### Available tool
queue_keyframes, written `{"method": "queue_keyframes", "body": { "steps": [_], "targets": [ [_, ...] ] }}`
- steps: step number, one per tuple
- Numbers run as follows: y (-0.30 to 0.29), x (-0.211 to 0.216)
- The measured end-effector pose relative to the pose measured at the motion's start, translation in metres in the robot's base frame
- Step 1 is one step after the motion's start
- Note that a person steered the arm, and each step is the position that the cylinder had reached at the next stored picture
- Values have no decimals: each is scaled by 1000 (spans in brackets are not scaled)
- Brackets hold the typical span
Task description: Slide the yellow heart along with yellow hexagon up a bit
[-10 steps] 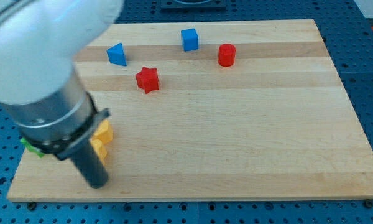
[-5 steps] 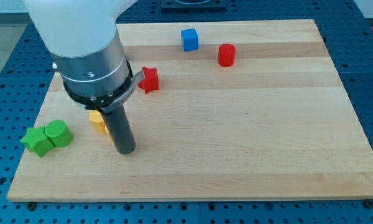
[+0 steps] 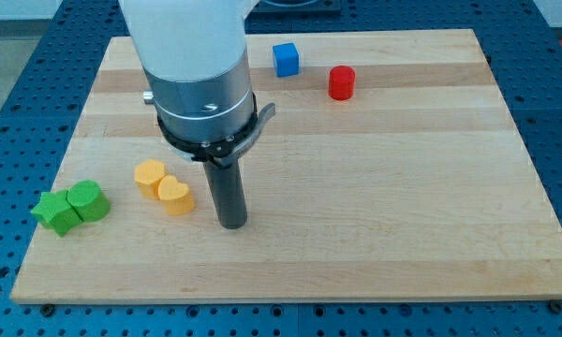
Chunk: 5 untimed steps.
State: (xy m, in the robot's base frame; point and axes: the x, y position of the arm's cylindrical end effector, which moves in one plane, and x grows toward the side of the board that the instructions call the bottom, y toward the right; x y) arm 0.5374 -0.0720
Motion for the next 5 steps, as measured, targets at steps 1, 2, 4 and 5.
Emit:
{"method": "queue_keyframes", "body": {
  "steps": [1, 2, 4, 5],
  "targets": [
    [0, 3],
    [33, 7],
    [72, 7],
    [72, 6]
  ]
}}
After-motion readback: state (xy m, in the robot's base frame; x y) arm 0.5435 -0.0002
